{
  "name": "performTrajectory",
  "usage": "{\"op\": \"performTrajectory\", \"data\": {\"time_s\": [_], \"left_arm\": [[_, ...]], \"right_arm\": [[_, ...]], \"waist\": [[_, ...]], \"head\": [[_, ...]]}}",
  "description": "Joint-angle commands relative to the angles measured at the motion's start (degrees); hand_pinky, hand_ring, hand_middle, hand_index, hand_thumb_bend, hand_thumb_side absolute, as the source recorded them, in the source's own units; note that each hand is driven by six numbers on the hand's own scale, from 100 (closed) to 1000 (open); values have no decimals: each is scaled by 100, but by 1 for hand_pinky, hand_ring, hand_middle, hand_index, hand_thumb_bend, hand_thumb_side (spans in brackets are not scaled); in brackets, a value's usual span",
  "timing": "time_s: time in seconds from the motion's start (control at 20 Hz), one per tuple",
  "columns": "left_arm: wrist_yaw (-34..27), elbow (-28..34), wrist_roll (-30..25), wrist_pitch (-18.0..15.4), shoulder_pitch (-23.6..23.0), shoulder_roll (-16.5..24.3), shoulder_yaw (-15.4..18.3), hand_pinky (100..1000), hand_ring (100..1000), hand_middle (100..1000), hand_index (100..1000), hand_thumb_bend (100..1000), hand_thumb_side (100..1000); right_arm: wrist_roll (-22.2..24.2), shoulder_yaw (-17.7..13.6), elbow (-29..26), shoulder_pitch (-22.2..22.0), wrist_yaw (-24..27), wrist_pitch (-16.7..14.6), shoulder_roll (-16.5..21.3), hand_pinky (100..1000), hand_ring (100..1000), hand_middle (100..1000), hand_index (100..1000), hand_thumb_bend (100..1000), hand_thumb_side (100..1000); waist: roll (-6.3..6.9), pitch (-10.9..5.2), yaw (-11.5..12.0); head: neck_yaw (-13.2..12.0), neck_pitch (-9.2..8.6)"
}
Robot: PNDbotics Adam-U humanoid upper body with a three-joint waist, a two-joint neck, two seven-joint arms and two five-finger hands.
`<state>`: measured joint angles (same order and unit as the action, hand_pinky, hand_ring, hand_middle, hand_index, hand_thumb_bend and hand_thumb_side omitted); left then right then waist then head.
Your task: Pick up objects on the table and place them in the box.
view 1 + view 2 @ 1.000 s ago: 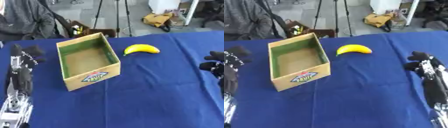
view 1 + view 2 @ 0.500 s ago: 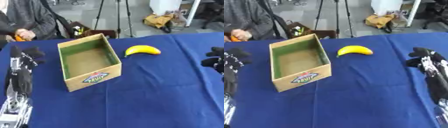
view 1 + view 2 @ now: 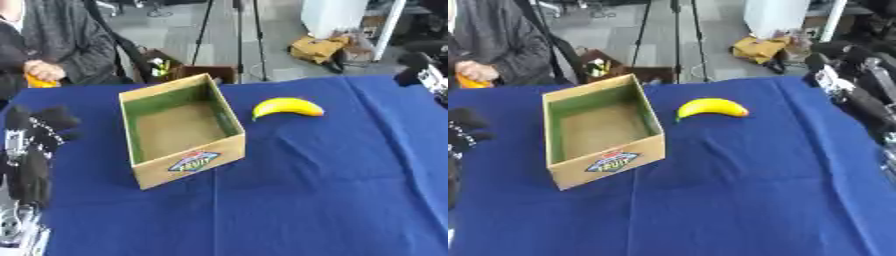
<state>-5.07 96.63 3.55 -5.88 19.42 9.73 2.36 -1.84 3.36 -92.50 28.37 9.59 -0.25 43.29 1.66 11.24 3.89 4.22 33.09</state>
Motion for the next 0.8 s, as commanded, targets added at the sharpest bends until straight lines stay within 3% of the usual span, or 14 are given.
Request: {"op": "performTrajectory", "data": {"time_s": [0.05, 0.35, 0.8], "left_arm": [[-38, 113, -87, -7, 143, 28, -69, 657, 678, 547, 721, 545, 952], [-60, 155, -275, 1, 344, -35, -239, 656, 660, 530, 715, 546, 952], [-102, 203, -535, 11, 593, -124, -444, 656, 654, 524, 713, 545, 952]], "right_arm": [[293, 28, 755, 413, -416, -106, 252, 689, 667, 720, 830, 232, 595], [662, 82, 2198, 1241, -1469, -328, 116, 725, 755, 779, 861, 281, 602], [934, 7, 3101, 1625, -2847, -603, 51, 788, 850, 859, 889, 386, 567]], "waist": [[-31, -55, 72], [-114, 56, 561], [-213, 217, 1161]], "head": [[145, -114], [582, -275], [1266, -489]]}}
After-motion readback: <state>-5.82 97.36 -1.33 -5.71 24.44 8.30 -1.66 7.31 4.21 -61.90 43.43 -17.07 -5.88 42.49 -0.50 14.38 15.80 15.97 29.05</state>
